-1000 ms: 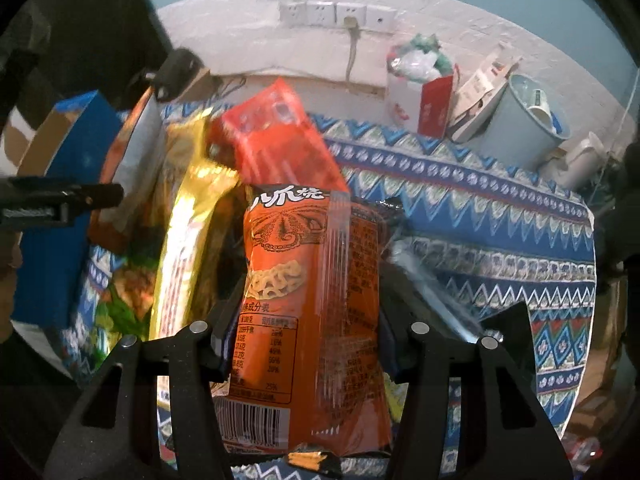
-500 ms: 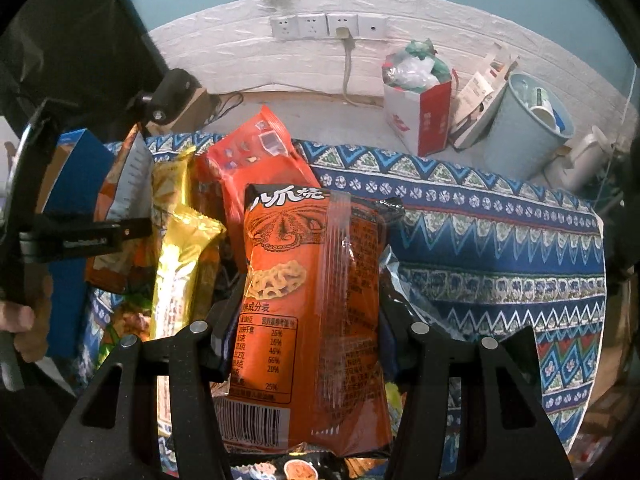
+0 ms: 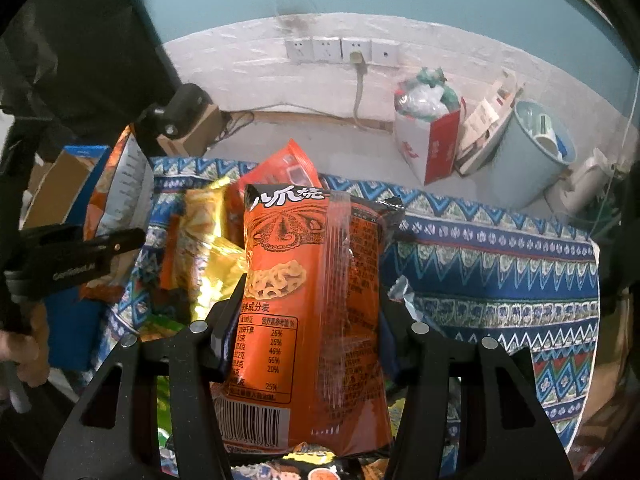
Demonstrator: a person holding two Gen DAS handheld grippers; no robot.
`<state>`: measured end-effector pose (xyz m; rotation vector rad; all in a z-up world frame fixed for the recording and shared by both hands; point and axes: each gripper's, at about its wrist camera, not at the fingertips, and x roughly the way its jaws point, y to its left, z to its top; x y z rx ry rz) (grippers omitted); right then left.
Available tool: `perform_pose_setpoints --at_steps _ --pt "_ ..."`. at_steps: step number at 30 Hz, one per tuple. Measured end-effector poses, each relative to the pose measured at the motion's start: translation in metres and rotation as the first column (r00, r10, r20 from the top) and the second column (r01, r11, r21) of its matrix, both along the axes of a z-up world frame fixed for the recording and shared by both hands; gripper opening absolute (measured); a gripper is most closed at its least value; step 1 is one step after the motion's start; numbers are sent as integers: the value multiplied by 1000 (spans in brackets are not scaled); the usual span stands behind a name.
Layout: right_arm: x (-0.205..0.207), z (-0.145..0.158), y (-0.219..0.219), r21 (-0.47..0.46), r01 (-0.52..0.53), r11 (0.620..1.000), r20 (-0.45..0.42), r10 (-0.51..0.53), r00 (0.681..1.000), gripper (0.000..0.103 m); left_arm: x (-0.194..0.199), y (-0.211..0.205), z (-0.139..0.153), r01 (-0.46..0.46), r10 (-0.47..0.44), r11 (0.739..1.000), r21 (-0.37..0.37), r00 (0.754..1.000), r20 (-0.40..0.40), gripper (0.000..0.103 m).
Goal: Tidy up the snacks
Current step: 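Grasp the orange snack bag with the right tool while the left grasps the orange-green chip bag, then carry both bags into the cardboard box and open both tools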
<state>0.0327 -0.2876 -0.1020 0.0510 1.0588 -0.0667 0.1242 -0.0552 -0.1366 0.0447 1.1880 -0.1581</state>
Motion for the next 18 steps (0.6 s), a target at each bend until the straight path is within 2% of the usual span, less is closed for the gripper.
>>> perform_pose_setpoints --at_steps 8,18 --pt "-3 18 22 -16 -28 999 40 28 999 53 -25 12 37 21 -19 1000 -23 996 85 40" --pt "2 36 59 -23 -72 997 74 74 995 53 -53 46 69 10 -1 998 -56 989 147 40"
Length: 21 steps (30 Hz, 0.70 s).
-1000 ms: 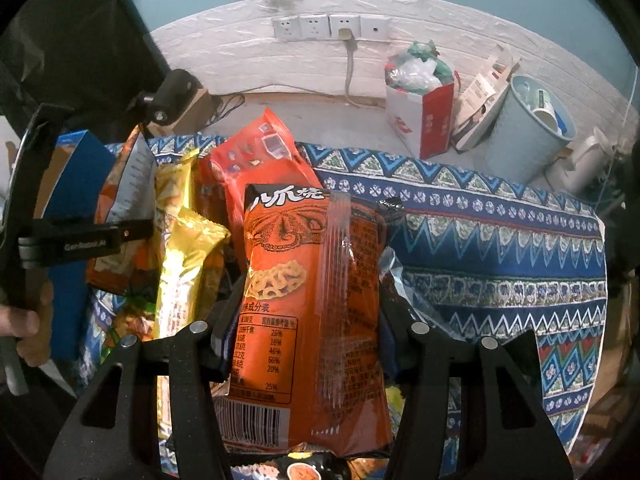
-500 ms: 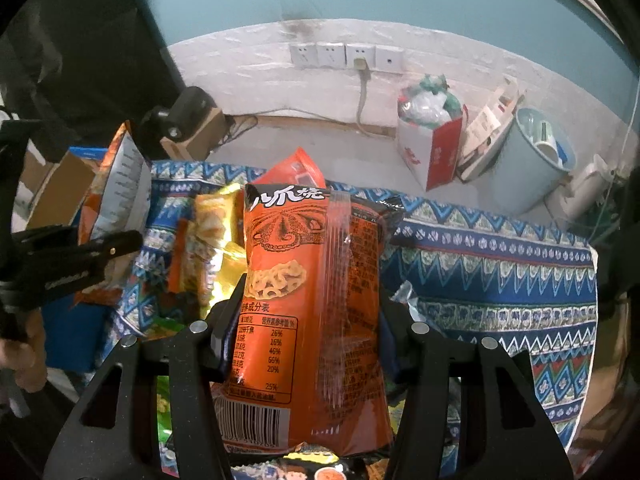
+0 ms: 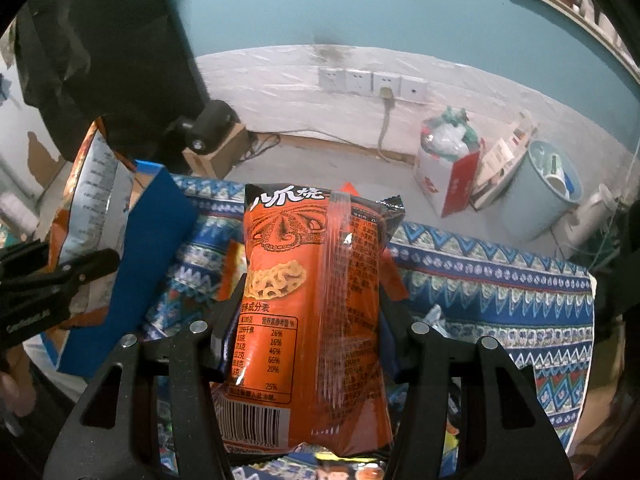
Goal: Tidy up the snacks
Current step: 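Carry both bags into the cardboard box and open both tools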
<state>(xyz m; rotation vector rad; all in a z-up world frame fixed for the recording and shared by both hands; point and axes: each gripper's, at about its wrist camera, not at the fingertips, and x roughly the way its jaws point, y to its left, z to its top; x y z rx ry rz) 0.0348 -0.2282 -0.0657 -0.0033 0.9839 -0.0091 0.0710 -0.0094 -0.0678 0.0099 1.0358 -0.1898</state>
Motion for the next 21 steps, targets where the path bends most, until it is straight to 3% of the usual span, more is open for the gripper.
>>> perform_pose_setpoints --at_steps 12,21 --pt "27 6 68 3 -94 996 7 94 996 53 -16 55 22 -74 76 997 -28 996 53 40" --pt "50 6 126 6 -176 984 9 176 984 53 -22 108 20 -164 166 986 -44 985 50 40"
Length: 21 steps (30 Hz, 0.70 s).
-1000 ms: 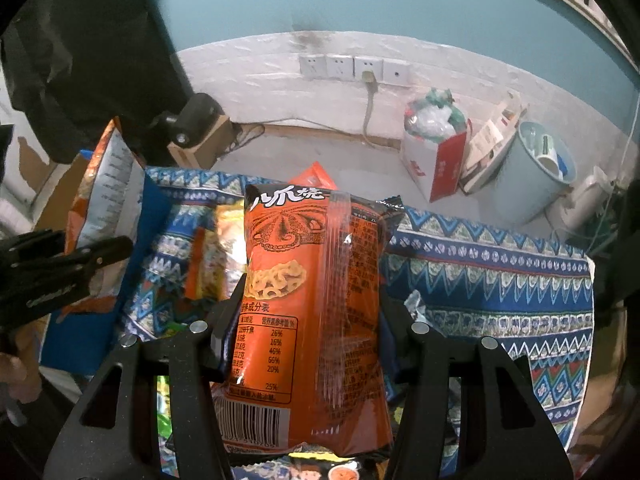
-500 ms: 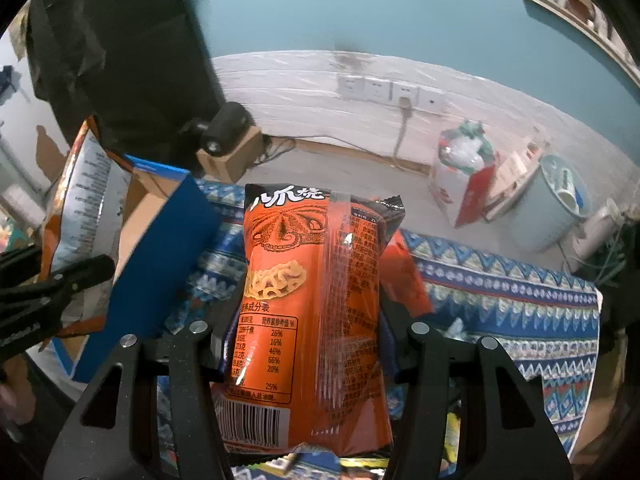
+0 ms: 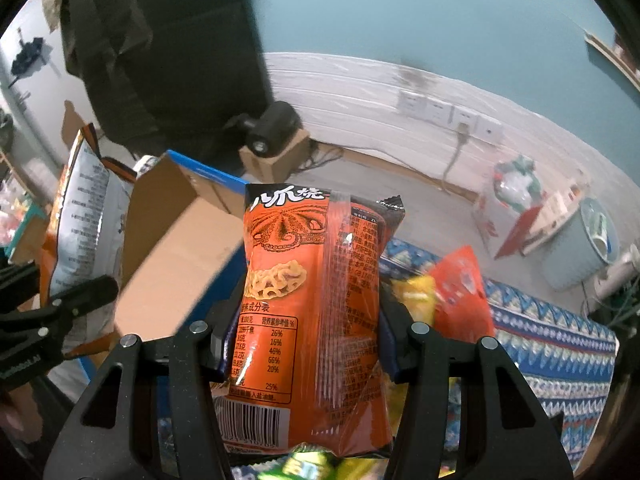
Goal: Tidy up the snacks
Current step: 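Carry both bags into the cardboard box and open both tools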
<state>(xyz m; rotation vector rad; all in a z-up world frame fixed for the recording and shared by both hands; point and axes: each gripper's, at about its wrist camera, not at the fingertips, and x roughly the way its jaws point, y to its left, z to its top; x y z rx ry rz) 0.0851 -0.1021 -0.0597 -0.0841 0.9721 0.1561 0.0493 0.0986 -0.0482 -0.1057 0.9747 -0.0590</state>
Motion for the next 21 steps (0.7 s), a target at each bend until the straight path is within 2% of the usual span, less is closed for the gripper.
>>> perform_pose_setpoints --at_steps 12,21 --pt "26 -10 78 9 -105 994 -23 105 994 53 1 76 -36 -148 149 989 15 986 -77 40" --pt "40 -29 120 1 -161 987 -63 161 985 54 1 103 -57 -200 202 979 25 968 -148 42"
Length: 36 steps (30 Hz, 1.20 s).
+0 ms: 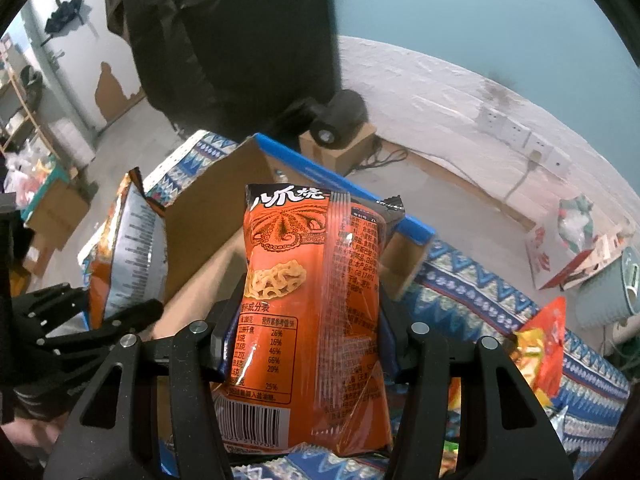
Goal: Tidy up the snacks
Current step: 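Carry both bags into the cardboard box and open both tools, then withdraw both tools from the box back toward the snack pile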
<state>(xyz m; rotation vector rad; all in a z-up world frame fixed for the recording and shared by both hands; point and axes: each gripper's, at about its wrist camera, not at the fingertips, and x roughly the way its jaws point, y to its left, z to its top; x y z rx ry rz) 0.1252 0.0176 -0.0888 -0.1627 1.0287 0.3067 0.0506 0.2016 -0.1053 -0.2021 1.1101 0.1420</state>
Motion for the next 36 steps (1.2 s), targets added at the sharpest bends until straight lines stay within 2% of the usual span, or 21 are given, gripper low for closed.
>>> perform_pose_setpoints --at_steps 3,6,8,12,22,25,26,29,36 --pt "3 -3 10 -1 -15 1000 -6 15 1000 54 1 3 -6 -26 27 999 30 999 -33 45" --pt "6 -8 18 1 -26 1000 -16 26 1000 54 1 10 -11 -34 35 999 20 998 -56 54" --pt "9 -11 23 4 -29 1000 -24 29 999 54 -1 13 -9 -47 49 998 29 997 -57 65" --pt "12 -17 30 11 -36 999 -43 37 998 53 -6 20 -2 -71 73 997 41 996 -43 72" --pt "16 -36 40 10 -44 999 -95 45 994 54 -18 32 11 -92 92 995 25 995 -23 72" --pt "17 -39 41 21 -44 999 -117 47 992 57 -18 29 14 -87 88 996 30 996 -22 72" --pt "17 -39 40 25 -43 999 -122 46 992 61 -18 27 15 -83 83 996 29 996 -21 72" --pt "13 -35 38 19 -35 999 -110 37 993 71 -17 22 16 -72 72 997 30 997 -23 72" --pt "1 -17 16 25 -5 1000 -77 6 997 72 -15 1 22 -28 28 1000 6 1000 -11 73"
